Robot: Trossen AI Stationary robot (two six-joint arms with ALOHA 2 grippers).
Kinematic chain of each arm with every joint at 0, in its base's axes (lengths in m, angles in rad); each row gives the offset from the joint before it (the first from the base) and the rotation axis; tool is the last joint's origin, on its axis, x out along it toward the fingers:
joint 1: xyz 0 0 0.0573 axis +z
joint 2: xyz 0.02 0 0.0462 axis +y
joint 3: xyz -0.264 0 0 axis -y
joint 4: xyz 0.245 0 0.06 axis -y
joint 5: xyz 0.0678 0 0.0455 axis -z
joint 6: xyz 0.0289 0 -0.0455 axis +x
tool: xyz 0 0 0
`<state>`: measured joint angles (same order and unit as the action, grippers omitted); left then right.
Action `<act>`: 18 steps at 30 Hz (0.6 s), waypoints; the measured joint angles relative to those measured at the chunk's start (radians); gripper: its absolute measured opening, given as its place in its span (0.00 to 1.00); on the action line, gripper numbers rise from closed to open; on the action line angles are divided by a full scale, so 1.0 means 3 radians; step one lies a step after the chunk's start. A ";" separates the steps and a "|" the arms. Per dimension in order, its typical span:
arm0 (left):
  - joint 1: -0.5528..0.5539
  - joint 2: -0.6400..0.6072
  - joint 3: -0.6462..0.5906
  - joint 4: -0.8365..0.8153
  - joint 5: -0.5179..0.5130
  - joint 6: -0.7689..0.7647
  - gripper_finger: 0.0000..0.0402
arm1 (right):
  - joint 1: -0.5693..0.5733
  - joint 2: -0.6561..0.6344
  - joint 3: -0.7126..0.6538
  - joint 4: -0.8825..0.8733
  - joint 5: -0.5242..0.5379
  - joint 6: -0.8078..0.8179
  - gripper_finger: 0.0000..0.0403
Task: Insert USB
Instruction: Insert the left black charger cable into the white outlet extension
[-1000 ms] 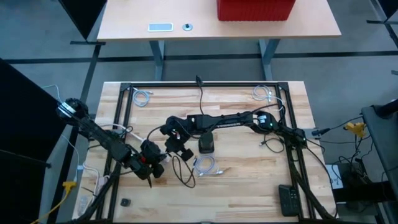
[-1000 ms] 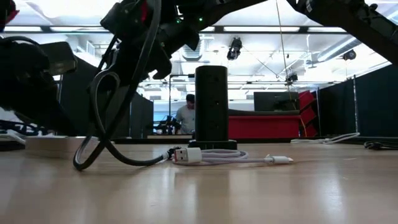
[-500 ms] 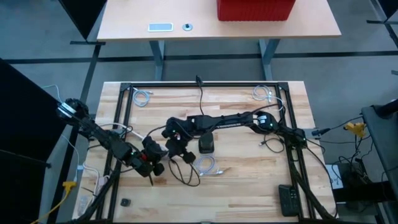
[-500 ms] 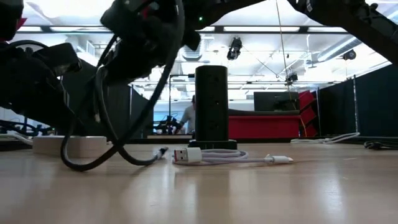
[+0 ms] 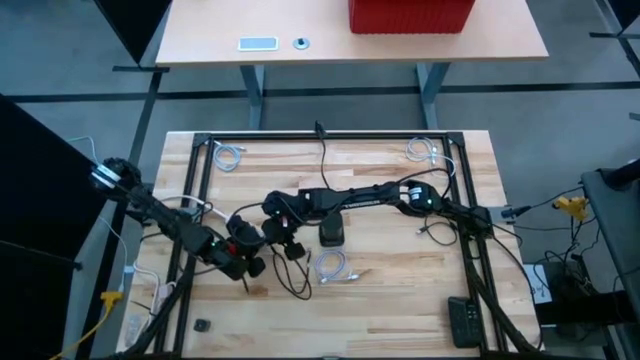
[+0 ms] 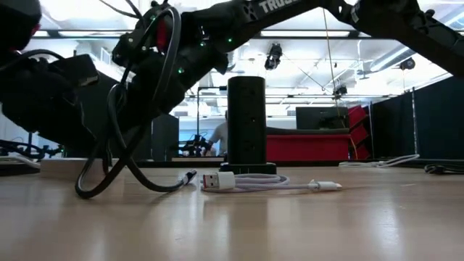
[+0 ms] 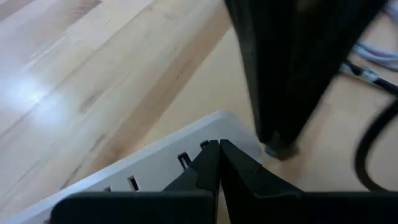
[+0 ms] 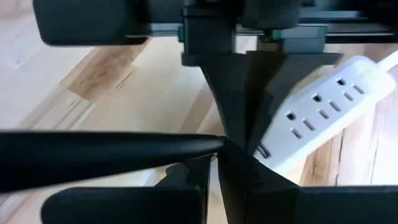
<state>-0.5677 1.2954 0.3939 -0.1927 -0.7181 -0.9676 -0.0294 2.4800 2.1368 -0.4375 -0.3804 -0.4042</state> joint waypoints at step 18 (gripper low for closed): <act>0.0025 -0.0008 0.0006 0.0019 -0.0001 0.0055 0.00 | -0.0056 0.0192 0.0008 0.0060 0.0149 0.0155 0.01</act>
<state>-0.5601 1.2930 0.3958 -0.1870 -0.7185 -0.9512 -0.0460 2.5377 2.1391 -0.4194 -0.3358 -0.3576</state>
